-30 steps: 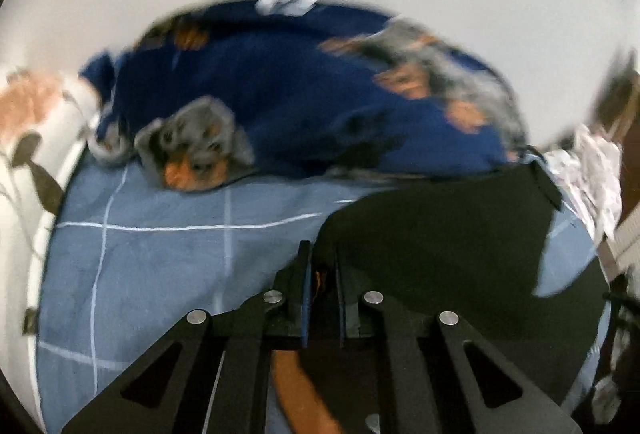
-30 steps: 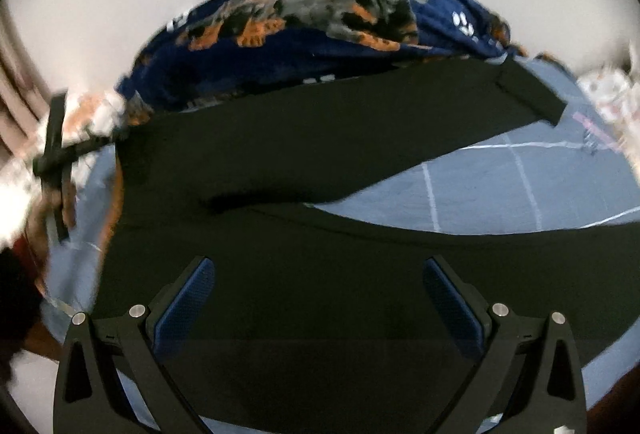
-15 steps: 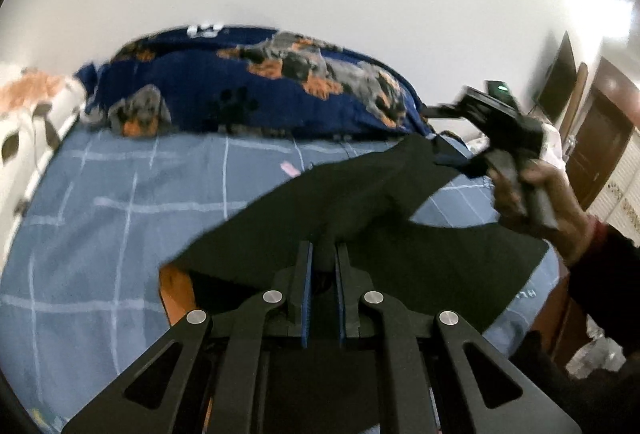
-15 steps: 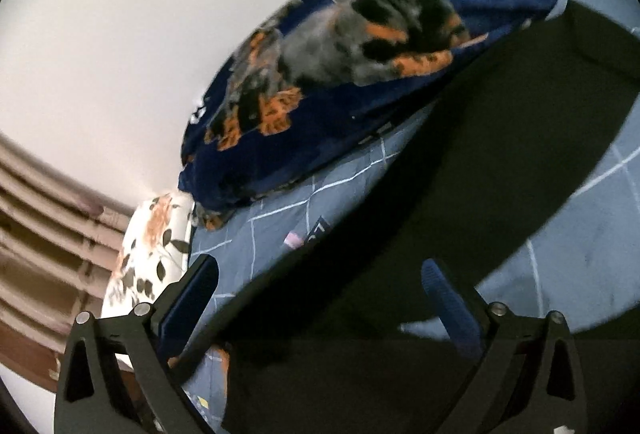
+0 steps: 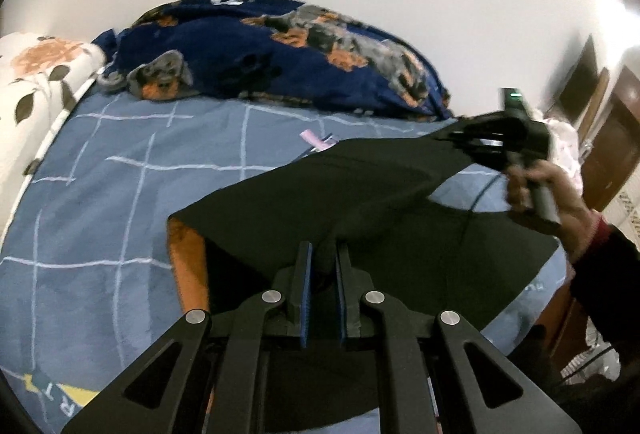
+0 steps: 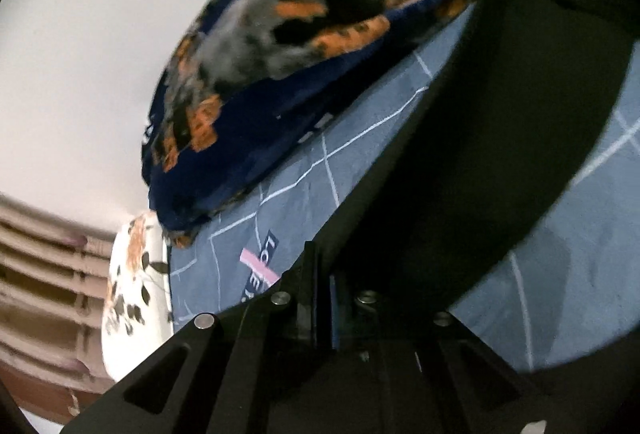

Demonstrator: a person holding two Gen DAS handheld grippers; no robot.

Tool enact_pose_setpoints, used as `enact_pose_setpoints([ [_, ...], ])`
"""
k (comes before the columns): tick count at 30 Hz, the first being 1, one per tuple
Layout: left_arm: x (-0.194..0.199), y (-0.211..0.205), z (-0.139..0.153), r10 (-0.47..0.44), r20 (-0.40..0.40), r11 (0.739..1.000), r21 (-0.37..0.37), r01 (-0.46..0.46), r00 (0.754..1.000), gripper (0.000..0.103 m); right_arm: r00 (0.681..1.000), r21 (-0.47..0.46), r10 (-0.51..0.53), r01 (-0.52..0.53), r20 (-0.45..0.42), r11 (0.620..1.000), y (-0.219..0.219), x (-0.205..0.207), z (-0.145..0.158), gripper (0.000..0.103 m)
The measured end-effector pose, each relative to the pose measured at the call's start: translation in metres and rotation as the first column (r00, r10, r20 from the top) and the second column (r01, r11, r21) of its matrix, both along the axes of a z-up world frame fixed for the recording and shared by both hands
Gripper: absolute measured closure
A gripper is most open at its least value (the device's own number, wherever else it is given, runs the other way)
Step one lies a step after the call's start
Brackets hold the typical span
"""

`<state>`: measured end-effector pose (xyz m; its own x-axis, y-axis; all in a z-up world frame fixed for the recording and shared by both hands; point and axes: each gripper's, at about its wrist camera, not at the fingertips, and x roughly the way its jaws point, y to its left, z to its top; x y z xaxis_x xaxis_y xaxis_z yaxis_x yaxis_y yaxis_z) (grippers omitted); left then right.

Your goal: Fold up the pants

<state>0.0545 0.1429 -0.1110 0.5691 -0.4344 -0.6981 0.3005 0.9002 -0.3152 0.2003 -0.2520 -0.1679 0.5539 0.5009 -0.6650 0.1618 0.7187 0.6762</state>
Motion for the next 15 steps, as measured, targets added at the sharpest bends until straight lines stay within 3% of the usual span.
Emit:
enact_pose_setpoints([
  [6,-0.017,0.019,-0.01,0.013,-0.06,0.999,0.03,-0.012,0.998,0.09,0.997,-0.068,0.029,-0.023,0.077,0.997,0.007,-0.09,0.015,0.097],
  [11,-0.035,0.02,-0.028,-0.003,-0.103,0.995,0.095,0.013,0.995,0.089,0.999,-0.062,0.025,-0.023,0.035,0.998,0.012,-0.148,-0.005,0.097],
  [15,-0.044,0.025,-0.038,0.003,-0.137,0.995,0.101,0.011,0.991,0.089,1.0,-0.059,0.029,-0.03,-0.012,0.998,0.011,-0.176,-0.024,0.097],
])
